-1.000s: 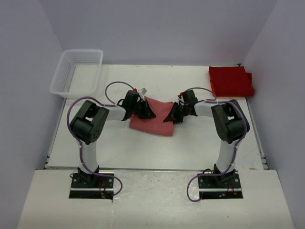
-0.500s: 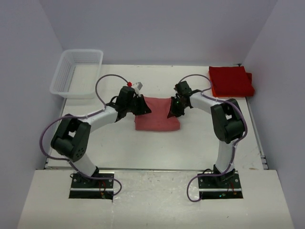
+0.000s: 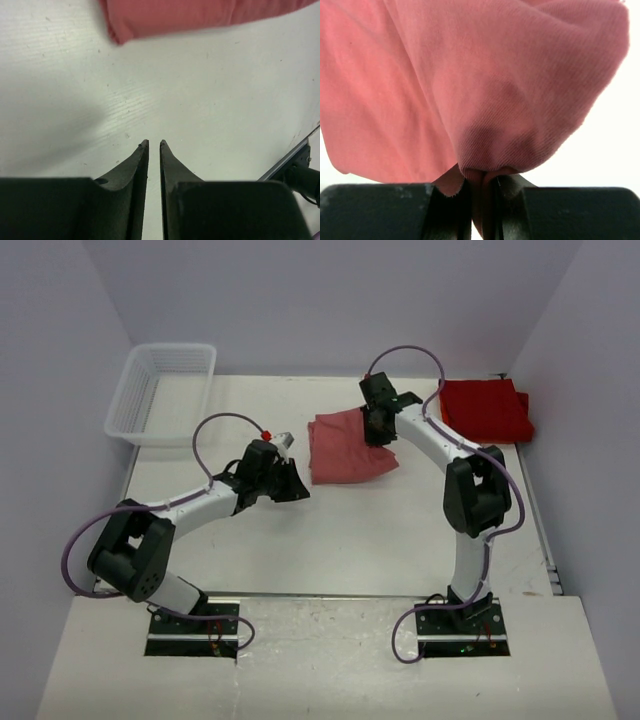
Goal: Fold and stack the t-shirts
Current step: Put the neatly folded tshirt into the corner of the board with the right arm
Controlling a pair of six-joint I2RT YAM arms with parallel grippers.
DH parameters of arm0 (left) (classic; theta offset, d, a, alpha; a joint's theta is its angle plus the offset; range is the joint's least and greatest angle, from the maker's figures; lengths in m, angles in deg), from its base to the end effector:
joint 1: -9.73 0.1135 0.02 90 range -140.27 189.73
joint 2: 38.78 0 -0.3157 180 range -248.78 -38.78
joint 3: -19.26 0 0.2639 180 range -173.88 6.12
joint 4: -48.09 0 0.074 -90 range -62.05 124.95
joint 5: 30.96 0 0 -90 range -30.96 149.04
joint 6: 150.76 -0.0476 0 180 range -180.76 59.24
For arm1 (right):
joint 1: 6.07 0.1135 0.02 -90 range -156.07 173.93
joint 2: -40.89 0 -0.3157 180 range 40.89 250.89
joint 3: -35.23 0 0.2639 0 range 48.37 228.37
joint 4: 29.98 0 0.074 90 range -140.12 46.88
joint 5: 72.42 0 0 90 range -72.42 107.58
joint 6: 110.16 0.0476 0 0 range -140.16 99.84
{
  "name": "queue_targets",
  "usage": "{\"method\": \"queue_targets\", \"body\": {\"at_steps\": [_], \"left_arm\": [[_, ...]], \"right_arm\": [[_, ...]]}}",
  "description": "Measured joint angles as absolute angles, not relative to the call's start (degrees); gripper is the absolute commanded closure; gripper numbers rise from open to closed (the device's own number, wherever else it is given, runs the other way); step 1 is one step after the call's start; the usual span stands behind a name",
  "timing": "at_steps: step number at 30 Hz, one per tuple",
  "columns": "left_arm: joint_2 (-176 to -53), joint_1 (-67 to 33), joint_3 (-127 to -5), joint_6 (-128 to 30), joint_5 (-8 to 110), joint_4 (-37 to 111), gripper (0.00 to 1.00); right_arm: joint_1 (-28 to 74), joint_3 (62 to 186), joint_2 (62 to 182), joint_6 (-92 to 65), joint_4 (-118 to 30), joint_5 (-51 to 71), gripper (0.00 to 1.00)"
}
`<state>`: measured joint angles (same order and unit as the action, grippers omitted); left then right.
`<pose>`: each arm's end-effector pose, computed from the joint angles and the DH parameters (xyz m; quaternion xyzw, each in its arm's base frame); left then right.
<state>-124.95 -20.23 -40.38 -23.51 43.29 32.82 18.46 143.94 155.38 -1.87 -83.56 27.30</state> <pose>0.2745 -0.1732 0.2308 -0.0017 0.9060 -0.3280 0.2677 0.4355 0.1899 0.2702 -0.0300 0.9608 0.0200 0.2749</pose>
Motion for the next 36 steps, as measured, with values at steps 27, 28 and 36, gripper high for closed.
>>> {"method": "queue_targets", "body": {"at_steps": [27, 28, 36], "left_arm": [[-126.48, -22.35, -36.84, -24.65, 40.85, 32.27, 0.85], [-126.55, -22.35, -36.71, -24.65, 40.76, 32.27, 0.85], [-126.87, -22.35, -36.47, -25.06, 40.34, 32.27, 0.85]], "right_arm": [[7.47, 164.84, 161.66, -20.98, -90.25, 52.24, 1.0], [7.36, 164.9, 161.57, -21.65, -90.25, 52.56, 1.0], [7.29, 165.73, 160.15, -25.0, -90.27, 54.03, 1.0]]}}
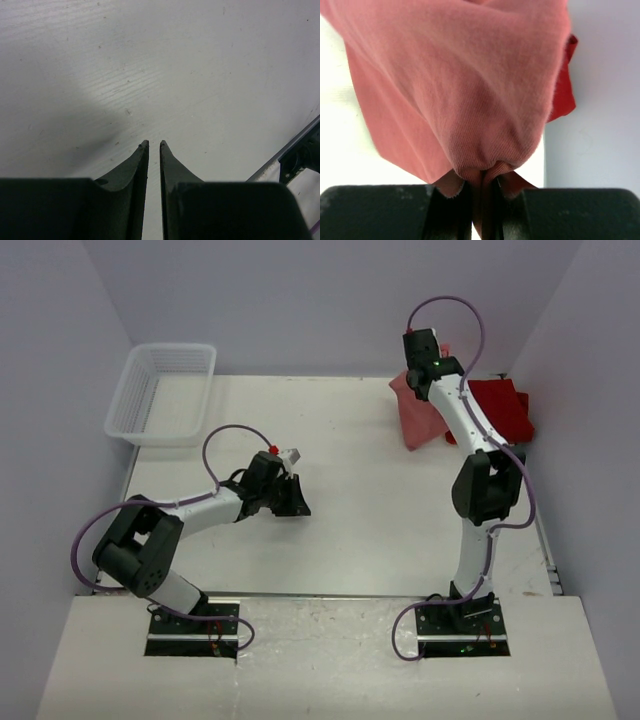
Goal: Fold and stack the t-shirts
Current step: Put the neatly folded tshirt into the corner of the board with the right arm
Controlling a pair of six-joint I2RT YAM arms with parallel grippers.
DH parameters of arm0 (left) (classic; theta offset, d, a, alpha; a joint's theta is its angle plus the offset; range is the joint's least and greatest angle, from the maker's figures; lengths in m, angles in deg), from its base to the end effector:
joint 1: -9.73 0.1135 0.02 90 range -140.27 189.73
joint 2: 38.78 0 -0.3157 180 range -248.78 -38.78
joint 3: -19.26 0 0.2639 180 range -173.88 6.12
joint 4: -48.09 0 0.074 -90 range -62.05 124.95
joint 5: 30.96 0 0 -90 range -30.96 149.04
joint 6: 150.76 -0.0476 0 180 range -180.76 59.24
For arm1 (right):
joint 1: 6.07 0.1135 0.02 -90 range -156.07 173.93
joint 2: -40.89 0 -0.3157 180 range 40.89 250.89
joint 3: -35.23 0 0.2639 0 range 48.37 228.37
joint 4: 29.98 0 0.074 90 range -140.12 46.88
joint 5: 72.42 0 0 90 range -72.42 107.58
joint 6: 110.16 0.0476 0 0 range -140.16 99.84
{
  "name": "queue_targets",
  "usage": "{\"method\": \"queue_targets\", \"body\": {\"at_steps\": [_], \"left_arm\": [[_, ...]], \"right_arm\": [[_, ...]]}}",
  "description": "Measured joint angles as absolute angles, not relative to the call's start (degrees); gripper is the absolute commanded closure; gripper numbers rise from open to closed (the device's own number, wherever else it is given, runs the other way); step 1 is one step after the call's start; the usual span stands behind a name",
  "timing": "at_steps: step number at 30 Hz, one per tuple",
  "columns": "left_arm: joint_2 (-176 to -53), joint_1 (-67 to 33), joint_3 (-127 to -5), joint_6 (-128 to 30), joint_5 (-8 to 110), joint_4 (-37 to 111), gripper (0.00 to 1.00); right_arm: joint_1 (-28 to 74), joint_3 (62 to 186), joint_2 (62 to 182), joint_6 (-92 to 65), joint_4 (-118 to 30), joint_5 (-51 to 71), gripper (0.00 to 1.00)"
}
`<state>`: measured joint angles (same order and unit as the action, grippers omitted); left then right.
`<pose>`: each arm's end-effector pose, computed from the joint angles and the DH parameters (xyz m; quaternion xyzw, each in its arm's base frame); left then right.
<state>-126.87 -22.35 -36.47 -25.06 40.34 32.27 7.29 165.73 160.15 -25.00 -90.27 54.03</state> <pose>0.2561 -0.1785 0.1990 0.0288 0.9231 -0.3223 0.2077 0.4996 0.0896 0.3555 -0.0327 0.8959 -0.2675 0.3531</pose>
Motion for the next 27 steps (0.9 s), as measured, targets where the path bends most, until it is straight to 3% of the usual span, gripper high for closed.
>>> {"method": "queue_targets", "body": {"at_steps": [27], "left_arm": [[-127.03, -22.35, -36.16, -25.48, 40.15, 32.27, 0.85]], "right_arm": [[4.63, 170.17, 156.24, -28.32, -90.36, 56.96, 1.0]]}}
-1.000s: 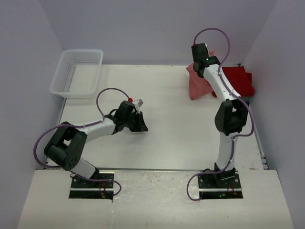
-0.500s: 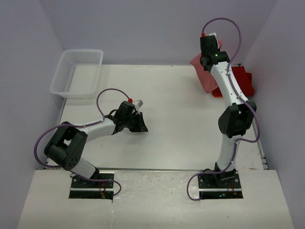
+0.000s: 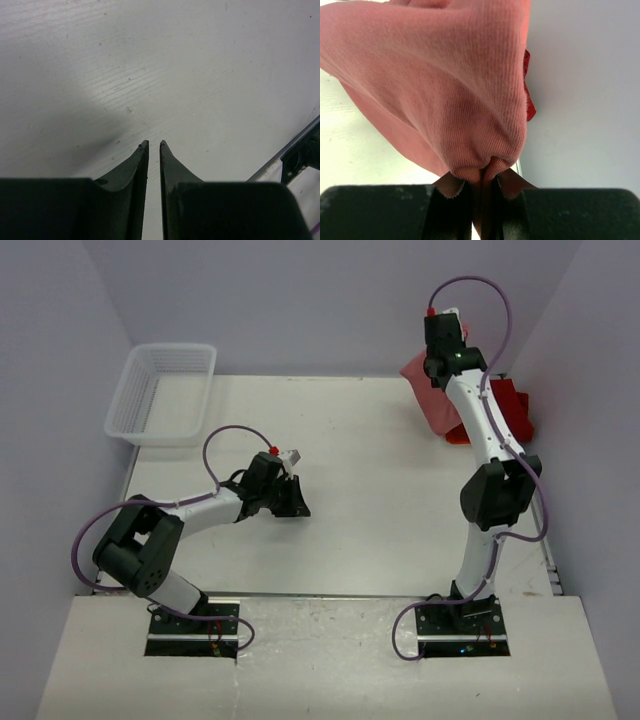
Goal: Fold and stack the t-shirts
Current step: Put the neatly folded tshirt into the corner of the board with the right arm
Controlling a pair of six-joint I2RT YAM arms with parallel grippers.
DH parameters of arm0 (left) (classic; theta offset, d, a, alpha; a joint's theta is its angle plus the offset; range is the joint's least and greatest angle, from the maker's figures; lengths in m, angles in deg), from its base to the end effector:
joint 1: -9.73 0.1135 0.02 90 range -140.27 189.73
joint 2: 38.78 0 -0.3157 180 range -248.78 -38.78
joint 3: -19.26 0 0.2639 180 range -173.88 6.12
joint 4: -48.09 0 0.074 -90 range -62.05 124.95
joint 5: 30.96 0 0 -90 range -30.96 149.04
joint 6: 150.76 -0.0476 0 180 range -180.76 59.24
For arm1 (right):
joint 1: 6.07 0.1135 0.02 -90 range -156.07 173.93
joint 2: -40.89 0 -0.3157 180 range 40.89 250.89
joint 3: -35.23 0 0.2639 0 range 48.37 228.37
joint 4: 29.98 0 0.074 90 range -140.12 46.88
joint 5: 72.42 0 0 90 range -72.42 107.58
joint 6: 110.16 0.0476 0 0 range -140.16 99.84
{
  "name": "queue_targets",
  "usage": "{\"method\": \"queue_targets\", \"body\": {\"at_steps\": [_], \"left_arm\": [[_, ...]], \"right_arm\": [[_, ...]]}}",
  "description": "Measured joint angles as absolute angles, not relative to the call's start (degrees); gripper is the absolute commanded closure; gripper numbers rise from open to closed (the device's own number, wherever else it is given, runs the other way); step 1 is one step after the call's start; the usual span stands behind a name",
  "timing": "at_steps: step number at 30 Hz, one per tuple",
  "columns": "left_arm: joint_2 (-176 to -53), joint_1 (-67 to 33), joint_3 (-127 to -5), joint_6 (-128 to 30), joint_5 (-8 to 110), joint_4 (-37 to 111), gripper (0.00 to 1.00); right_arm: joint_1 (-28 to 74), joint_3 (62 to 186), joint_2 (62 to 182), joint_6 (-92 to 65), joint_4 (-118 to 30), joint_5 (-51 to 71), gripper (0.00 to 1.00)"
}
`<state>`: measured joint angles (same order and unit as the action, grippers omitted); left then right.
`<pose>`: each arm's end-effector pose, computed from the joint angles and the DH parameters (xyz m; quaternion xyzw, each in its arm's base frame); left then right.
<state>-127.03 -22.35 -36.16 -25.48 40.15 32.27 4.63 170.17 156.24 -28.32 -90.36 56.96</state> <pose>0.2551 -0.1781 0.1966 0.0321 0.9242 -0.3209 0.2047 0.4848 0.0609 0.4149 -0.0019 0.8675 -0.2976 0.3987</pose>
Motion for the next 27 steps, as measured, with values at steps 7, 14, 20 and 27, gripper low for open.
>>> {"method": "queue_targets", "body": {"at_steps": [7, 14, 20, 27], "left_arm": [[-127.05, -22.35, -36.16, -25.48, 39.95, 32.27, 0.85], [-127.05, -22.35, -36.16, -25.48, 39.93, 32.27, 0.85], [-127.05, -22.35, -36.16, -25.5, 39.93, 32.27, 0.85], [-127.07, -22.35, -36.16, -25.52, 39.93, 32.27, 0.85]], "right_arm": [[2.92, 169.47, 153.48, -28.1, -90.67, 56.61, 1.0], [1.78, 169.47, 152.65, -27.95, -91.02, 56.28, 1.0], [1.63, 169.36, 152.65, -27.62, -91.52, 55.14, 1.0], [0.87, 169.36, 153.0, -27.23, -91.58, 54.07, 1.0]]}}
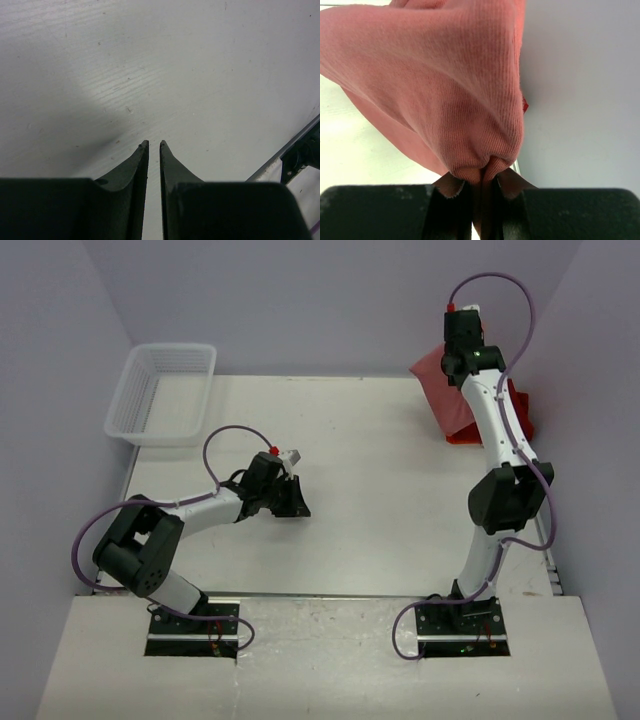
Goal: Fold and stack the t-shirts
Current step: Put the neatly folded tshirt into the corner of the board with the right arm
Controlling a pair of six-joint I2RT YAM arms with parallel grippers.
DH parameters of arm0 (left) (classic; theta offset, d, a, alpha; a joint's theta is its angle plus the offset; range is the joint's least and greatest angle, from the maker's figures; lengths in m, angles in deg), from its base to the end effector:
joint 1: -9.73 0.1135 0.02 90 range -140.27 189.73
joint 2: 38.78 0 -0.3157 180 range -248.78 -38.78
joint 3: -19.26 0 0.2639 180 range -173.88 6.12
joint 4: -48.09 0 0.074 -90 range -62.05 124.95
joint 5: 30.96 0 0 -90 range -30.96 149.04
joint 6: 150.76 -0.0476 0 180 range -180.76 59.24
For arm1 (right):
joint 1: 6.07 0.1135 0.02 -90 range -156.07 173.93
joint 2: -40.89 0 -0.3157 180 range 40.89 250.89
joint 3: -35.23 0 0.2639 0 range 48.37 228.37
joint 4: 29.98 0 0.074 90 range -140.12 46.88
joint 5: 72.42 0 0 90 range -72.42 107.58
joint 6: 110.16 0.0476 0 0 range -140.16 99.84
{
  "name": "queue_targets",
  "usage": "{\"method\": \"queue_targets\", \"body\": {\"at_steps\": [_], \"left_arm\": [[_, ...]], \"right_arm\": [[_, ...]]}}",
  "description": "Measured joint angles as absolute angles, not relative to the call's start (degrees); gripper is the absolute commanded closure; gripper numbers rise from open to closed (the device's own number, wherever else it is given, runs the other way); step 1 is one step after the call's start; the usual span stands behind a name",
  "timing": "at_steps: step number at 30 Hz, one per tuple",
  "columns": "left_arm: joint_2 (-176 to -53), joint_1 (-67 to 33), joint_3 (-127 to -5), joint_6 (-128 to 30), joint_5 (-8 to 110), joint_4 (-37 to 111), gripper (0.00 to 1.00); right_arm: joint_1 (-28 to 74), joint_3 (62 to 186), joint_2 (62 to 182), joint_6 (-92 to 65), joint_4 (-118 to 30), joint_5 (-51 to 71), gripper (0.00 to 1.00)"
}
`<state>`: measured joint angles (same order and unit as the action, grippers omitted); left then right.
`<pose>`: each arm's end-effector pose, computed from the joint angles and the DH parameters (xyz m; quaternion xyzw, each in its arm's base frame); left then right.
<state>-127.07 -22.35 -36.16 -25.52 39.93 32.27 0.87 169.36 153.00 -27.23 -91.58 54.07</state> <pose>0.2550 -0.1783 0.1965 0.0331 0.9240 -0.3221 0.2034 0.4700 0.0287 0.4334 0.0276 0.8691 -0.2837 0.4042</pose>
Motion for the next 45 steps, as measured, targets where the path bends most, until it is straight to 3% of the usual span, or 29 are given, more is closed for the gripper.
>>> {"method": "queue_targets", "body": {"at_steps": [45], "left_arm": [[-125.98, -23.72, -30.5, -25.48, 38.4, 32.51, 0.85]], "right_arm": [[-12.51, 182.98, 180.32, -28.38, -87.19, 56.91, 1.0]]}}
